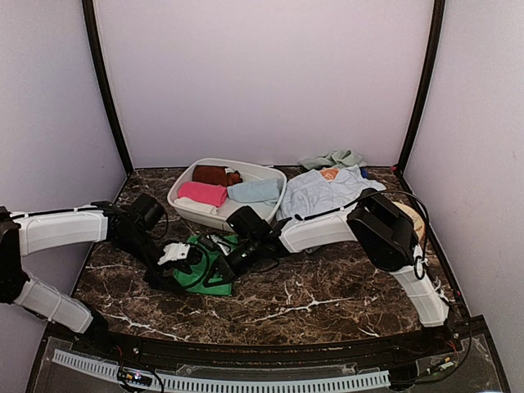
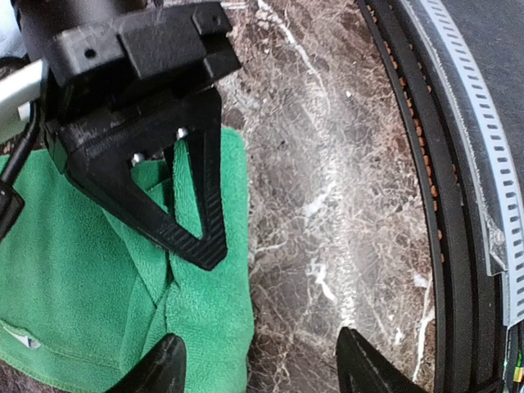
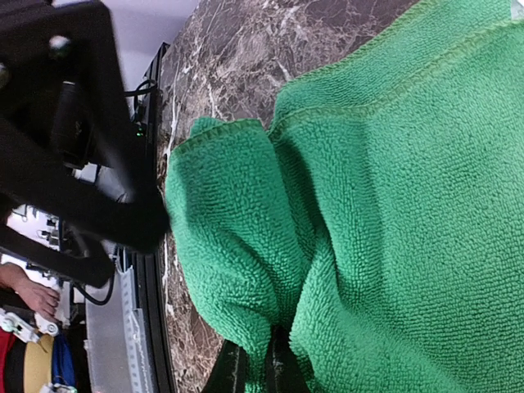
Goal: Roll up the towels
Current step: Roll the towel at the center of the board.
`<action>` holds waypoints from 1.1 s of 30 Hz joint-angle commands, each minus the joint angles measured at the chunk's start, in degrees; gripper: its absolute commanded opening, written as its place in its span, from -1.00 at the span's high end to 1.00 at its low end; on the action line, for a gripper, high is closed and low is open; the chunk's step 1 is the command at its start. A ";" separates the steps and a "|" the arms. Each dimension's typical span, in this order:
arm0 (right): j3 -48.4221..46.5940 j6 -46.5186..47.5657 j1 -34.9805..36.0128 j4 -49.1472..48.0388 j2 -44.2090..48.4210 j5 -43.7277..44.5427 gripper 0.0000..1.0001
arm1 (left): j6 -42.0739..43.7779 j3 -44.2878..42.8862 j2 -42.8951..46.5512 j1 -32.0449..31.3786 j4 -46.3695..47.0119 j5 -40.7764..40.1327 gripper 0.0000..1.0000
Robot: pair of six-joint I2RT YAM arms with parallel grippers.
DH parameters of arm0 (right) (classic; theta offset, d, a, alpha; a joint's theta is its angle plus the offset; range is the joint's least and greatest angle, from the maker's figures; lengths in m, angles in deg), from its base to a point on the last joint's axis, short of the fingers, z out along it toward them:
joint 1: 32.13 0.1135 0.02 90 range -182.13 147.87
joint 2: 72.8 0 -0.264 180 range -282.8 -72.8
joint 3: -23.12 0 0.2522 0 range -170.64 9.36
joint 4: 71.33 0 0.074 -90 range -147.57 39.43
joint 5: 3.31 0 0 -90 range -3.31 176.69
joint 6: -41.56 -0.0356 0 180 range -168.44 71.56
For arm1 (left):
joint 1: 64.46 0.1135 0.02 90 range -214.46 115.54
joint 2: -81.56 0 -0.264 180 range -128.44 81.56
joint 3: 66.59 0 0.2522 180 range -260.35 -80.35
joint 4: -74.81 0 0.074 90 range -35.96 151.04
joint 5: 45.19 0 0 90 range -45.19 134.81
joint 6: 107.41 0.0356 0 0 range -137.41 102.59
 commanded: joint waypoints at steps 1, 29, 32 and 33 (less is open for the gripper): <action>0.54 -4.15 -0.73 -1.63 -2.36 -1.57 1.00 | -0.28 0.68 -4.13 -0.32 4.56 -4.18 -0.23; 32.07 9.08 -3.26 -14.70 31.58 31.75 -0.99 | -4.35 -5.13 -13.86 2.07 -10.22 2.34 1.00; 40.67 14.88 -2.10 -21.34 41.32 50.38 -1.00 | -4.20 -5.27 -14.86 2.64 -11.45 2.03 1.00; 43.98 13.97 -2.10 -26.81 44.36 58.91 -1.00 | -4.05 -5.67 -15.71 2.85 -12.01 2.05 1.00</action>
